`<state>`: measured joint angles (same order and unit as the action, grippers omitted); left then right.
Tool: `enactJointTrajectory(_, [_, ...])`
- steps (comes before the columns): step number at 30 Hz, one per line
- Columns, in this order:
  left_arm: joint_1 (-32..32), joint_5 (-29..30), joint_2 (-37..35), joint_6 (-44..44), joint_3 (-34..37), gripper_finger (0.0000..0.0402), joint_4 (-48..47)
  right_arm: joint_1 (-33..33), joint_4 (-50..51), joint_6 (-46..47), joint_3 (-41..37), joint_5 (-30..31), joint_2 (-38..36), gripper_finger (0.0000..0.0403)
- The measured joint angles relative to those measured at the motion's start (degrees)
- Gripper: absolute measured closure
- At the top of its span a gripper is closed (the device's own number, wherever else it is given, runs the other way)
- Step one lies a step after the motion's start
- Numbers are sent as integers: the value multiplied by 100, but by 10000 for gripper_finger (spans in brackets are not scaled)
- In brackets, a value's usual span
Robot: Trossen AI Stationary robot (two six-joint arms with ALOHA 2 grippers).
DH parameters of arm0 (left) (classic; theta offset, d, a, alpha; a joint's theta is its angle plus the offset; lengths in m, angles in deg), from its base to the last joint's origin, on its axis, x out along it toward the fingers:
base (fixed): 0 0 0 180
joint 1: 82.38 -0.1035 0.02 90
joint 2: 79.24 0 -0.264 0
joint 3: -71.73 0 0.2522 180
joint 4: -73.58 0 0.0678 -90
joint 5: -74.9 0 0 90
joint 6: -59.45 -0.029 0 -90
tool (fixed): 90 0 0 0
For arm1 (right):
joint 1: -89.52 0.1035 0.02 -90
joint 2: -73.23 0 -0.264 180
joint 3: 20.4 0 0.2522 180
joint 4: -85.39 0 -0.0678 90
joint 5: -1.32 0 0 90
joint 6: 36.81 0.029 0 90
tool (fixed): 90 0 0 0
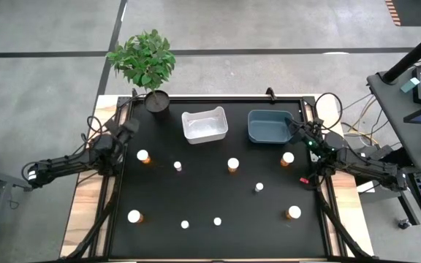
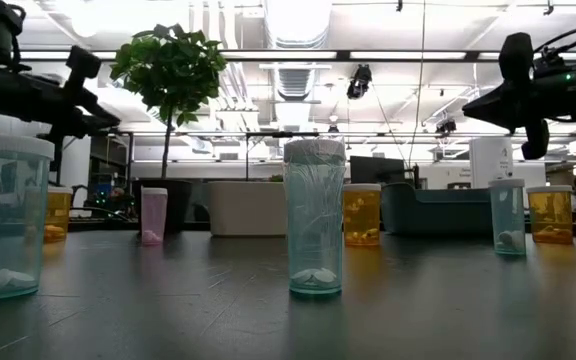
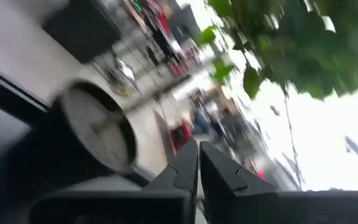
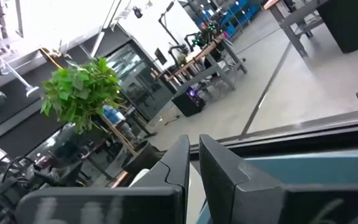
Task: Pick and place medicine bottles into bin by pill shape (circle, oval)
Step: Put the orange capsule bottle into the blue bin
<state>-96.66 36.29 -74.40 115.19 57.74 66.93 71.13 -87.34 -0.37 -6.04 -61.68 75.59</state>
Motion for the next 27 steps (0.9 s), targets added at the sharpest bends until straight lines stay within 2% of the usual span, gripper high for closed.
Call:
enactJointTrajectory(3, [0, 124, 0, 57, 0, 402, -7, -13, -147, -155, 0, -1, -1, 374])
enactJointTrajectory(5, [1, -70, 0, 98, -2, 402, 39, -13, -565, -327, 0, -113, 26, 374])
enactJointTrajectory(9, [2, -643, 52, -116, -1, 402, 616, -11, -1227, -874, 59, -766, 160, 374])
enactJointTrajectory(12, [2, -1598, 142, -911, -2, 402, 1713, -11, -1168, -1343, 411, -799, 382, 374])
enactJointTrajectory(16, [4, -3148, 397, -1876, 0, 402, 3339, -13, -1138, -1955, 962, -815, 872, 374])
enactJointTrajectory(19, [8, -3826, 653, -2205, -15, 402, 4100, -13, -1107, -2452, 1381, -950, 1310, 374])
enactJointTrajectory(22, [7, -3942, 955, -2618, -137, 402, 4117, -13, -998, -2895, 1818, -1306, 1734, 374])
enactJointTrajectory(27, [4, -4142, 1719, -2771, -534, 402, 4129, -9, -659, -3334, 2452, -1977, 2394, 374])
